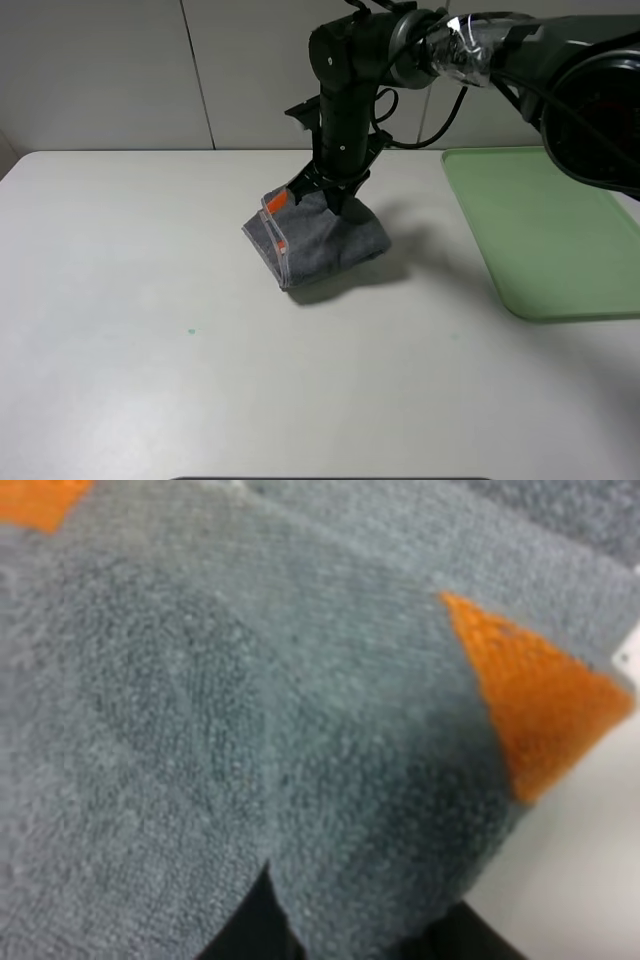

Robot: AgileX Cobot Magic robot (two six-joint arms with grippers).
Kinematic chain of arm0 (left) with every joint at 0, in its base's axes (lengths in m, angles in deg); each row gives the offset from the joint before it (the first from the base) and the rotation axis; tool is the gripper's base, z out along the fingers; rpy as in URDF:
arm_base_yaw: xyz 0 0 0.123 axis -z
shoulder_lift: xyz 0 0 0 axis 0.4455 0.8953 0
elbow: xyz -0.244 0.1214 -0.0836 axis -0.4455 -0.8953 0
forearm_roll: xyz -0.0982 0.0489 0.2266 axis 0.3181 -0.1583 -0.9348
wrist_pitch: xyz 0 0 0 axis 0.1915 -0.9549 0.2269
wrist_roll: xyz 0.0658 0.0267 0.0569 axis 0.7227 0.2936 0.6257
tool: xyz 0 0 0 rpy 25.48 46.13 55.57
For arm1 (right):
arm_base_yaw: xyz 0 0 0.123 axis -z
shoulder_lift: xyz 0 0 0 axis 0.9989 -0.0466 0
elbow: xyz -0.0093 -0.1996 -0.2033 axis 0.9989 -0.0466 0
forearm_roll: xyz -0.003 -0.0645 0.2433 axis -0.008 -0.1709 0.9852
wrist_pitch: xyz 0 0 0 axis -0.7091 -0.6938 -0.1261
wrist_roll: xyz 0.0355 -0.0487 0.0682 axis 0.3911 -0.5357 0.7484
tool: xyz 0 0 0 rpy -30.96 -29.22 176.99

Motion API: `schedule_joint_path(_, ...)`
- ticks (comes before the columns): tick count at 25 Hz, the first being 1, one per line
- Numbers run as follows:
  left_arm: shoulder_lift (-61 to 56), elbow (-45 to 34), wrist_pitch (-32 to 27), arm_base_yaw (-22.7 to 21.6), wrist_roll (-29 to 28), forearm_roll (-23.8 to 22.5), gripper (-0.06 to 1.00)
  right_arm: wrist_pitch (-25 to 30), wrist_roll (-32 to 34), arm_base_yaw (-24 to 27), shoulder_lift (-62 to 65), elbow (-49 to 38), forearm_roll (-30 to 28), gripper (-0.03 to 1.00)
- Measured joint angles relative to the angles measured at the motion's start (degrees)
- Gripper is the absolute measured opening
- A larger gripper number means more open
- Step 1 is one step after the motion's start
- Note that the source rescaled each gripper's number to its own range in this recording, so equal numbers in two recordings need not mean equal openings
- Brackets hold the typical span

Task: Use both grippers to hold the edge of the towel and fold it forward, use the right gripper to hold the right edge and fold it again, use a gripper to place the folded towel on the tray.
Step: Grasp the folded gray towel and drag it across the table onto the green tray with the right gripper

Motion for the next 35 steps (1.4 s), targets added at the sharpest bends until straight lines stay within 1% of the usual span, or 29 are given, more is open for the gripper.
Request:
schedule_joint_path(3, 0.0, 0.0, 0.0, 0.0, 0.0, 0.0, 1.0, 0.8, 0.0, 0.4, -0.1, 0.6, -1.7, 0.16)
schedule_joint_path(5, 0.0, 0.0, 0.0, 0.0, 0.0, 0.0, 1.0, 1.2, 0.0, 0.9, -0.1, 0.7, -1.7, 0.16)
schedule_joint_path(14, 0.0, 0.0, 0.0, 0.0, 0.0, 0.0, 1.0, 1.9, 0.0, 9.6, -0.1, 0.8, -2.1, 0.16)
schedule_joint_path(19, 0.0, 0.0, 0.0, 0.0, 0.0, 0.0, 1.0, 3.2, 0.0, 13.9, -0.1, 0.8, -2.2, 0.16)
schedule_joint_path(25, 0.0, 0.0, 0.0, 0.0, 0.0, 0.0, 1.0, 3.5, 0.0, 18.4, -0.1, 0.8, -3.6, 0.16)
schedule_joint_path(26, 0.0, 0.0, 0.0, 0.0, 0.0, 0.0, 1.0, 3.5, 0.0, 18.4, -0.1, 0.8, -3.6, 0.16)
schedule_joint_path(27, 0.0, 0.0, 0.0, 0.0, 0.0, 0.0, 1.0, 3.9, 0.0, 19.7, -0.1, 1.1, -4.1, 0.16)
schedule_joint_path(35, 0.0, 0.0, 0.0, 0.0, 0.0, 0.0, 1.0, 4.3, 0.0, 25.7, -0.1, 1.1, -6.7, 0.16)
